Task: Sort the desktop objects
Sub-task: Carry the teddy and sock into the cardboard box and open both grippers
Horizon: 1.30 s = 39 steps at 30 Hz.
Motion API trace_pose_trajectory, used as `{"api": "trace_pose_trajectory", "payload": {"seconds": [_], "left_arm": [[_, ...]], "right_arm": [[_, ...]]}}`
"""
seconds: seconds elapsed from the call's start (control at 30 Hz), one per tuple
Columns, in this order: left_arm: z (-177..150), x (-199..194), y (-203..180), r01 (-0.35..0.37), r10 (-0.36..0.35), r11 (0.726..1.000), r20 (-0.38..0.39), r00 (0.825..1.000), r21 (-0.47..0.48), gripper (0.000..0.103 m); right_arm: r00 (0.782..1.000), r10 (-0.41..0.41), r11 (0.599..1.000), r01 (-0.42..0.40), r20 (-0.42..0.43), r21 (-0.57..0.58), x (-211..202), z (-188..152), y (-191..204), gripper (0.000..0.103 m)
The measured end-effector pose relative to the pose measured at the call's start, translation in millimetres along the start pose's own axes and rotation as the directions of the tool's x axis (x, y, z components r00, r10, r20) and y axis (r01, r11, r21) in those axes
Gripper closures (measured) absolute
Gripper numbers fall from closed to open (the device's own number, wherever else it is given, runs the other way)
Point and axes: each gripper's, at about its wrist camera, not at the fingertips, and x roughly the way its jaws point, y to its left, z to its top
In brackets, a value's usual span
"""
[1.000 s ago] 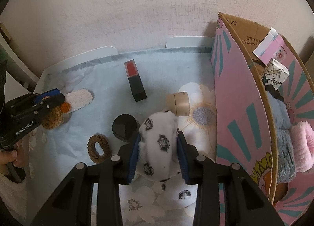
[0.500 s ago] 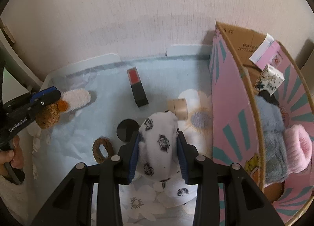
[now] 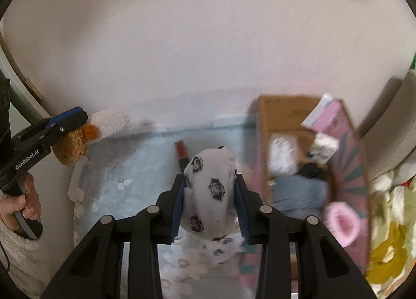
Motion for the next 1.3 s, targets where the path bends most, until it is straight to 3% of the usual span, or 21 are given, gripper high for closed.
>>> {"api": "trace_pose_trajectory", "payload": {"seconds": [0.27, 0.53, 0.77, 1.0, 1.1, 1.17, 1.2, 1.3], "left_arm": [[33, 7, -82, 0.041, -0.040, 0.999, 0.025, 0.999, -0.010, 0.086], [37, 49, -160, 0.075, -0.075, 0.997, -0.028, 0.997, -0.016, 0.086], [26, 97, -201, 0.066, -0.069, 0.997, -0.103, 0.992, -0.035, 0.086], [25, 118, -209, 0.033, -0.045, 0.995, -0.140, 0.989, -0.090, 0.083], [29, 123, -204, 0.045, -0.066, 0.990, -0.158, 0.985, -0.132, 0.070], [32, 123, -199, 0.022, -0.047, 0.989, -0.166, 0.985, -0.148, 0.034], [33, 122, -197, 0.010, -0.035, 0.988, -0.165, 0.986, -0.153, 0.001], [34, 116, -187, 0.007, -0.031, 0.982, -0.127, 0.991, -0.188, 0.000]], "right_arm": [[1.000, 0.001, 0.999, -0.002, -0.009, -0.052, -36, 4, -57, 0.069], [0.997, 0.011, 0.996, -0.017, -0.070, -0.085, -41, -4, -119, 0.069], [0.991, 0.053, 0.995, -0.063, -0.120, -0.083, -31, -19, -154, 0.069], [0.985, 0.092, 0.989, -0.108, -0.148, -0.105, -21, -18, -167, 0.068], [0.982, 0.103, 0.986, -0.122, -0.157, -0.114, -17, -15, -167, 0.056], [0.980, 0.082, 0.986, -0.106, -0.184, -0.126, -11, -14, -167, 0.047], [0.981, 0.074, 0.986, -0.100, -0.181, -0.134, -10, -13, -166, 0.043], [0.984, 0.077, 0.981, -0.104, -0.160, -0.163, -14, -12, -164, 0.038]]}}
